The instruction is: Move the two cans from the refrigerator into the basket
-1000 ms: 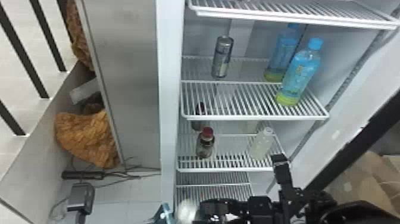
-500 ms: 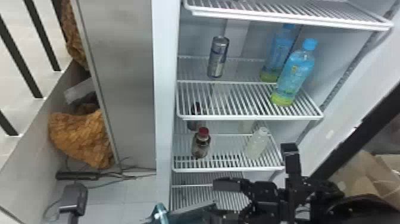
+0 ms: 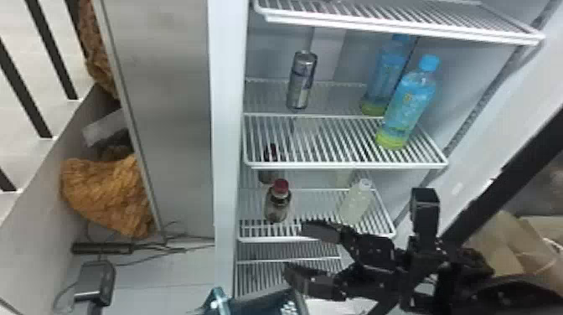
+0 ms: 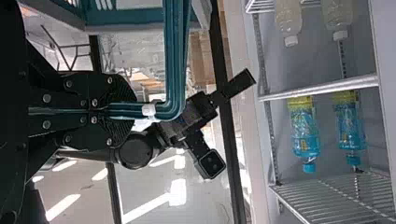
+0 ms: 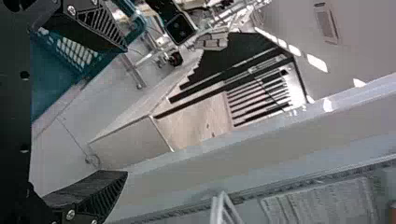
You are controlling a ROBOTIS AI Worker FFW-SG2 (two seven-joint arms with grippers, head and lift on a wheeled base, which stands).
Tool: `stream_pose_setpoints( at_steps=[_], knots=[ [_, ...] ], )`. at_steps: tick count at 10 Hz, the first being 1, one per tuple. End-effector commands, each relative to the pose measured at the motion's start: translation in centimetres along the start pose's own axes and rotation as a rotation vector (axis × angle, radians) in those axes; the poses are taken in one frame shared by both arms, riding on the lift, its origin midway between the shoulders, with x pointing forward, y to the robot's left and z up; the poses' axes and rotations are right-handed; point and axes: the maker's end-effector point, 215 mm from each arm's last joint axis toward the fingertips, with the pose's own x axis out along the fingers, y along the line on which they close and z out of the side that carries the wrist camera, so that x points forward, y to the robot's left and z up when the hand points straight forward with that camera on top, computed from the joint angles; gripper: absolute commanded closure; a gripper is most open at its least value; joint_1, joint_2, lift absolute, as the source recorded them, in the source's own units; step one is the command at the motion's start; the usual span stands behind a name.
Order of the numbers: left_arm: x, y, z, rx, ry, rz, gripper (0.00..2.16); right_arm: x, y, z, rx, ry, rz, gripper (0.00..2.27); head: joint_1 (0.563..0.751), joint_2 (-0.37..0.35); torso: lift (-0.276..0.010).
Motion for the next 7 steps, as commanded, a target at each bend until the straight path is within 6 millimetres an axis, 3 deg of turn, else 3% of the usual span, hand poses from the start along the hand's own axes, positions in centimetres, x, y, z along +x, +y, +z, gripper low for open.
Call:
stream_pose_setpoints(
  at_steps=[1,7],
  knots=[
    [0.0,-0.1,-0.1,-0.003,0.004,-0.003,1.20,-0.1,-0.2,1.3,-0.016,-0.049,-0.019,0.12,0.695,-0.178,-0.035],
    [-0.1,0.0,-0.3,-0.007,0.002,-0.003,1.20,-1.5,-3.6,6.8,-0.126,-0.161,-0.231,0.12,0.695,-0.199,-0.035]
  ],
)
